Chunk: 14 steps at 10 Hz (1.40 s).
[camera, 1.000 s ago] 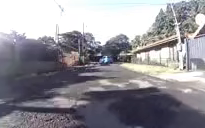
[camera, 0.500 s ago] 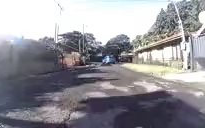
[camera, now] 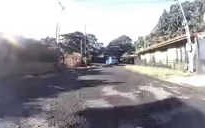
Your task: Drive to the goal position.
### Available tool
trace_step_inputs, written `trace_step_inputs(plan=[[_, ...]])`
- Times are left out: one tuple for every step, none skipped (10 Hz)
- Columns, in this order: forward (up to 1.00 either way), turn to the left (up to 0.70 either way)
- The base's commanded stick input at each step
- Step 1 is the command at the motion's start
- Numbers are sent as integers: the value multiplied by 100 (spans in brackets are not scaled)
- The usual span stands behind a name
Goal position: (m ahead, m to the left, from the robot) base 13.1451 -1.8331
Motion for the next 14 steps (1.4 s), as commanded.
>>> trace_step_inputs(plan=[[70, 0], [70, 0], [70, 0], [70, 0], [70, 0], [70, 0], [70, 0], [70, 0], [70, 0], [70, 0], [70, 0], [70, 0], [70, 0], [70, 0]])
